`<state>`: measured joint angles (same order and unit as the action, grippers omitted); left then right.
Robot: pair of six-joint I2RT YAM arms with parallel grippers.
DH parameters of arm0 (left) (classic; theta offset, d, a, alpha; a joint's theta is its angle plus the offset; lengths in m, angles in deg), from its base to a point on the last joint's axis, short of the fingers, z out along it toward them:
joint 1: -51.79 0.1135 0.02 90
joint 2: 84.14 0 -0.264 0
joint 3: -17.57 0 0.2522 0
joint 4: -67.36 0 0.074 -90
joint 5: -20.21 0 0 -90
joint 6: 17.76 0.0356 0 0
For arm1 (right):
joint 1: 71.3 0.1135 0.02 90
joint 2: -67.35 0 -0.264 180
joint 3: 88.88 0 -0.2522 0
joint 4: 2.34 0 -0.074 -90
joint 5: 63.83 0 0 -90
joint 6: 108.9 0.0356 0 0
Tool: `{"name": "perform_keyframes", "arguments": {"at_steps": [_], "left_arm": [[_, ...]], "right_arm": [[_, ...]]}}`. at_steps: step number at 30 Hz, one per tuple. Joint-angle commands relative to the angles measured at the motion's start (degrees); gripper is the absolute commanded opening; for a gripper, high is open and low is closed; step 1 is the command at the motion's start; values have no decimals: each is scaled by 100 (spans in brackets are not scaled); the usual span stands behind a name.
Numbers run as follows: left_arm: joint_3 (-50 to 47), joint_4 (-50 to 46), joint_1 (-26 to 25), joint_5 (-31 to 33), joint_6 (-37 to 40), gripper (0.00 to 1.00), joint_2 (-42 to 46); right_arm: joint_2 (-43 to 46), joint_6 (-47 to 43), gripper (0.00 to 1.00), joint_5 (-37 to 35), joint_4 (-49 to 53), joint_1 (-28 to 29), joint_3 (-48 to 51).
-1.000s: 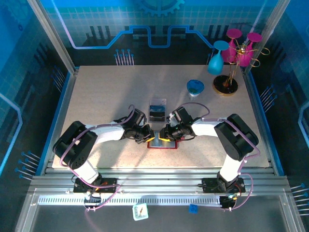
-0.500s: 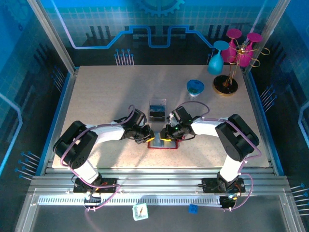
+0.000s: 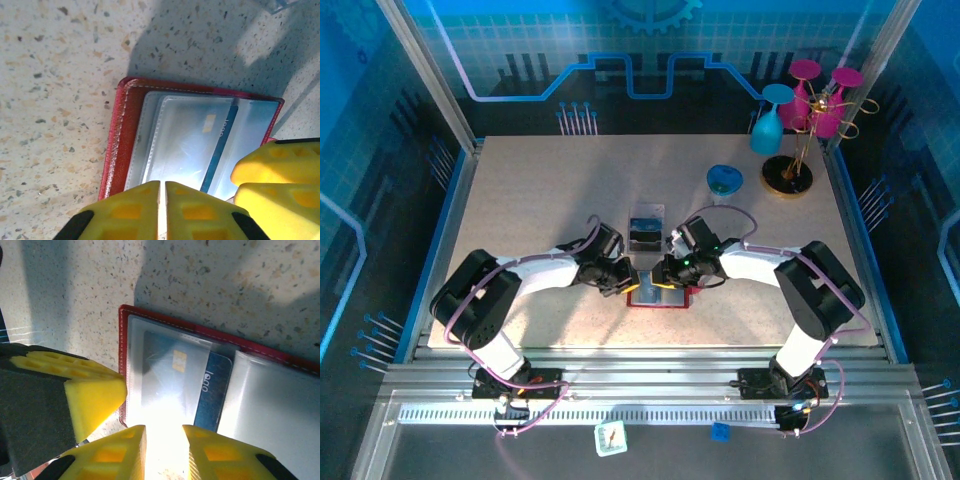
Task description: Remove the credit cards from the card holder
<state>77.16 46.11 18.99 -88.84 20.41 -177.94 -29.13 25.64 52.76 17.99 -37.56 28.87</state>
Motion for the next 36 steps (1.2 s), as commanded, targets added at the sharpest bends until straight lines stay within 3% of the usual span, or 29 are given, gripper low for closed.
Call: {"name": "perform_keyframes", "arguments": {"at_steps": [1, 16, 36], "left_arm": [[314, -531, -45, 176, 367, 8, 52], [604, -1046, -222, 384, 534, 5, -380], [616, -1215, -265, 569, 534, 6, -217]], "right_arm": [[171, -80, 25, 47, 166, 6, -62], [126, -322, 26, 154, 373, -239, 55], [-239, -244, 26, 433, 21, -254, 155]]}}
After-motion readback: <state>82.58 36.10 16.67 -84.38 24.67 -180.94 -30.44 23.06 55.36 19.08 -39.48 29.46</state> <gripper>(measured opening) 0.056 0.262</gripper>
